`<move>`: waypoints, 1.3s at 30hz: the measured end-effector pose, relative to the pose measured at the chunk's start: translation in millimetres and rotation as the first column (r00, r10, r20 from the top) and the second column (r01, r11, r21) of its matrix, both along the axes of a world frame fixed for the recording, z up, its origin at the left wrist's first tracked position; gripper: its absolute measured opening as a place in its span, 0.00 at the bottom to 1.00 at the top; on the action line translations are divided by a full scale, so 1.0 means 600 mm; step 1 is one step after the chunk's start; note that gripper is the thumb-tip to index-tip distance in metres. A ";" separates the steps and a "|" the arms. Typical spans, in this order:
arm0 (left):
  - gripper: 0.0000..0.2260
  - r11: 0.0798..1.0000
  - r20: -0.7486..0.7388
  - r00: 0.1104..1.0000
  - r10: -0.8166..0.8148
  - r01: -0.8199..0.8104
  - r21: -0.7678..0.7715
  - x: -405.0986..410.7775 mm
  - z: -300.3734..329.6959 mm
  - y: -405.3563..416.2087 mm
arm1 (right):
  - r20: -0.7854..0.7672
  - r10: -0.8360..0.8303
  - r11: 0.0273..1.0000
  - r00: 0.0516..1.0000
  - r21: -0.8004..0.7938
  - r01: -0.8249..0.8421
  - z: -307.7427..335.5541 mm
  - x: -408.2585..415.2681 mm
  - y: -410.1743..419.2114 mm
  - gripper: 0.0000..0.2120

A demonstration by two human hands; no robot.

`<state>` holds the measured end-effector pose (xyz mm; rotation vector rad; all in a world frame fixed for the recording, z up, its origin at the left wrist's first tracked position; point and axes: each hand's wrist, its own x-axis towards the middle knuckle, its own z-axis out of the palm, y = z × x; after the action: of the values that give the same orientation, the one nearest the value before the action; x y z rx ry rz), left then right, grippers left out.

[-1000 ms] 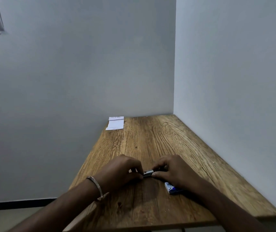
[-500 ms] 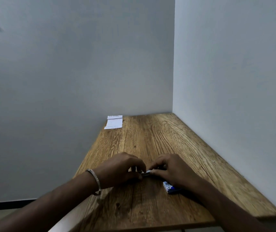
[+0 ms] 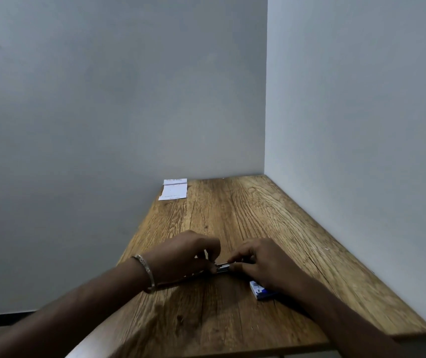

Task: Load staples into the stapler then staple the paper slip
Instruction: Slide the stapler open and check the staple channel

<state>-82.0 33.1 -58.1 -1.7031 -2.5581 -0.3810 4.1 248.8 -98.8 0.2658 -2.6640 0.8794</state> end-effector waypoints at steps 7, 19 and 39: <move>0.16 0.903 0.133 0.986 0.099 -0.145 0.405 0.022 -0.053 -0.038 | -0.017 0.000 1.000 1.000 0.015 0.001 -0.001 0.001 -0.005 0.06; 0.32 0.890 0.214 0.976 0.046 -0.137 0.435 0.032 -0.054 -0.040 | -0.021 0.013 1.000 1.000 0.002 -0.013 -0.003 -0.003 -0.006 0.06; 0.24 0.837 0.174 0.974 0.142 -0.212 0.505 0.033 -0.049 -0.082 | -0.060 0.007 0.999 0.998 0.042 -0.004 -0.004 0.002 -0.001 0.07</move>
<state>-61.9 -16.1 -87.5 -1.2658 -2.3529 -1.0882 5.6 247.9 -101.4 0.3044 -2.6297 0.8054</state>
